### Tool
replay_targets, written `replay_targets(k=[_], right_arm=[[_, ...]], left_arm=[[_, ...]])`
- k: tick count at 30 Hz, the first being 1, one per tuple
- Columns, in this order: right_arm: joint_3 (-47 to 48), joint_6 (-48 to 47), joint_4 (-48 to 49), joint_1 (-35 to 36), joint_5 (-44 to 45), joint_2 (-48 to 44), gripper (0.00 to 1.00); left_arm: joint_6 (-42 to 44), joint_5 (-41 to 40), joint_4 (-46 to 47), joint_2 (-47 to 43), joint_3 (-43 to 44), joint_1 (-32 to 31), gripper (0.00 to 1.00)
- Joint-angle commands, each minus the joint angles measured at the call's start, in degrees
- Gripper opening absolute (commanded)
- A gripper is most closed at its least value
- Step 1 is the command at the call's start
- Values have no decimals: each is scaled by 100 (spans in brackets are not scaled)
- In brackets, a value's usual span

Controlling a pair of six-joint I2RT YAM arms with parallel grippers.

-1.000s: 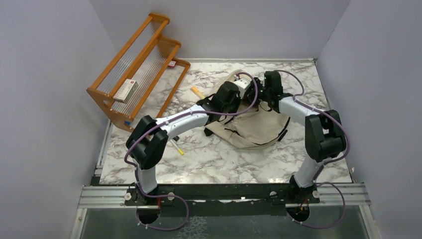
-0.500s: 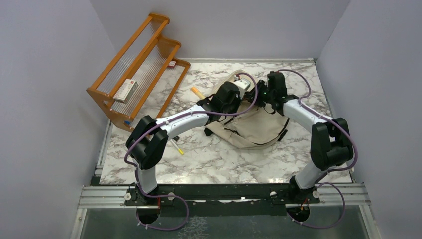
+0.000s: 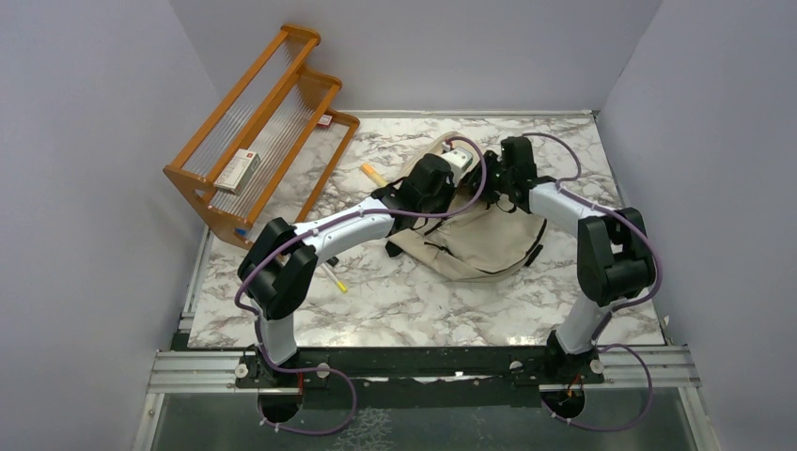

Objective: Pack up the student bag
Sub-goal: Place the stationery in the student bag, then pick up the stationery from the center of the board.

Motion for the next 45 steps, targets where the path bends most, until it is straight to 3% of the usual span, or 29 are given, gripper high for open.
replay_targets(k=[1,6,9,23,30,33,38,41,45], right_arm=[[184,-37,300,-146,293,141,44],[130,-4,513,-197,213,114,28],[74,6,524,-198,-14,106,23],[122,-132,1477,-197,-2052,836,25],[-276,-804,1164,-197,-1479,-174,34],[-521,-985,573,-192,-736,-852,37],[-964,-1370,-137,-198,236,-1829,37],[-1148,-1474,-313,-198,408,-2244,37],[-1322,-1421,-466,-194,521,-2679,37]], left_arm=[[-115,120,98,-203,-14,-1,0],[-94,129,94,-190,-13,0,0],[-74,125,92,-183,8,-4,0],[-30,54,117,-183,-31,16,0],[-71,121,145,-137,-26,75,0],[-28,163,108,-129,14,156,0],[-67,457,68,-235,93,378,18],[-121,687,152,-416,56,516,32],[-192,906,226,-701,8,758,41]])
